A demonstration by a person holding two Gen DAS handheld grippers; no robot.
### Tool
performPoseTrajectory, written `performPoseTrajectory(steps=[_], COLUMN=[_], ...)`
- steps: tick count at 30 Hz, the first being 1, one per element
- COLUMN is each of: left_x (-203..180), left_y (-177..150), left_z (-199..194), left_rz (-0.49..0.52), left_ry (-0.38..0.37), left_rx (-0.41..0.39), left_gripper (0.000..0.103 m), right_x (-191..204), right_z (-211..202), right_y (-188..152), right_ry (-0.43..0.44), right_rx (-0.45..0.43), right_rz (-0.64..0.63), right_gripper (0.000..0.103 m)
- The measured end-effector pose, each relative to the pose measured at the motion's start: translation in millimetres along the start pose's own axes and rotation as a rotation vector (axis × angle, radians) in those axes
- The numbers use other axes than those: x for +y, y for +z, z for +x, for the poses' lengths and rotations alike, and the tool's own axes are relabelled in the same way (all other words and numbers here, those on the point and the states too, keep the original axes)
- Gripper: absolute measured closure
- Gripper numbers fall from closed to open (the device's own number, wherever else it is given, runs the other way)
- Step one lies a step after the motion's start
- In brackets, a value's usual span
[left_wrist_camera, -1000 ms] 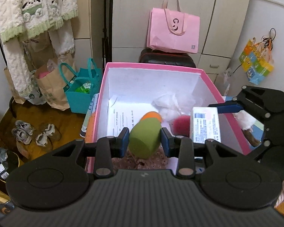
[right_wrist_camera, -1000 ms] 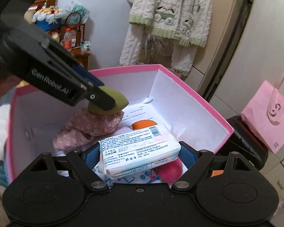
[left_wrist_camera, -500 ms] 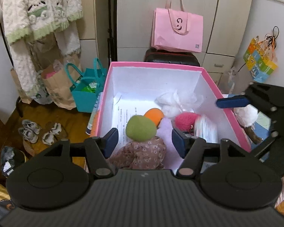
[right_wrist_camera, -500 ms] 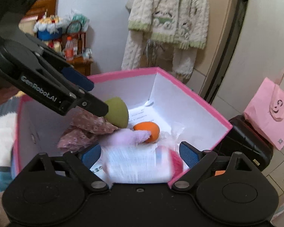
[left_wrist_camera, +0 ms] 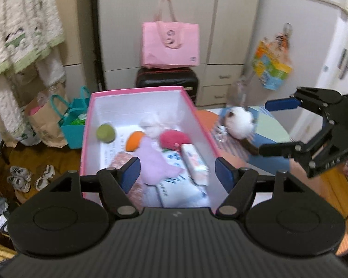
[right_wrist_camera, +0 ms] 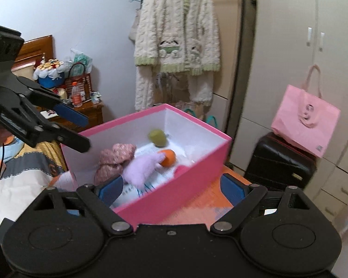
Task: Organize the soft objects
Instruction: 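Move both grippers from the box to the white plush cat, then grasp the white plush cat with both grippers and lift it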
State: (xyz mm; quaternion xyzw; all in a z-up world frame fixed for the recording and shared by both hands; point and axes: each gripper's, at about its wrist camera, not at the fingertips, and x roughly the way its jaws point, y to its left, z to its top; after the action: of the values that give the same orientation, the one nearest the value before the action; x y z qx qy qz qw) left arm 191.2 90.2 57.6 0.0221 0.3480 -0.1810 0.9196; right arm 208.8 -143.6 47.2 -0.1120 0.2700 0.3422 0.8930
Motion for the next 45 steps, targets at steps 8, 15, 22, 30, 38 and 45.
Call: performPoseTrajectory(steps=[8, 15, 22, 30, 38, 45], left_x=[-50.8, -91.4, -122.3, -137.6, -139.7, -134.9], left_y=[0.4, 4.6, 10.2, 12.9, 18.4, 23.1], left_z=[-5.3, 15.6, 52.7, 105.2, 163.5, 211.2], left_rz=[0.074, 0.087, 0.091, 0.019, -0.135, -0.202], left_ry=[-0.108, -0.169, -0.191, -0.184, -0.19, -0.144], left_rx=[0.032, 0.04, 0.03, 0.009, 0.036, -0.017], left_gripper=[0.03, 0.03, 0.029, 0.029, 0.029, 0.031], right_x=[-14.7, -20.8, -35.5, -66.7, -107.2, -135.4], right_z=[-42.3, -57.3, -51.8, -16.1, 22.1, 51.3], right_y=[-36.9, -65.6, -84.1, -101.4, -120.0, -124.1], right_ry=[-0.077, -0.152, -0.149, -0.1, -0.072, -0.03], right_rx=[0.015, 0.029, 0.018, 0.01, 0.016, -0.014], right_rz=[0.027, 0.092, 0.111, 0.17, 0.168, 0.195], right_gripper=[0.01, 0.01, 0.01, 0.01, 0.01, 0.01])
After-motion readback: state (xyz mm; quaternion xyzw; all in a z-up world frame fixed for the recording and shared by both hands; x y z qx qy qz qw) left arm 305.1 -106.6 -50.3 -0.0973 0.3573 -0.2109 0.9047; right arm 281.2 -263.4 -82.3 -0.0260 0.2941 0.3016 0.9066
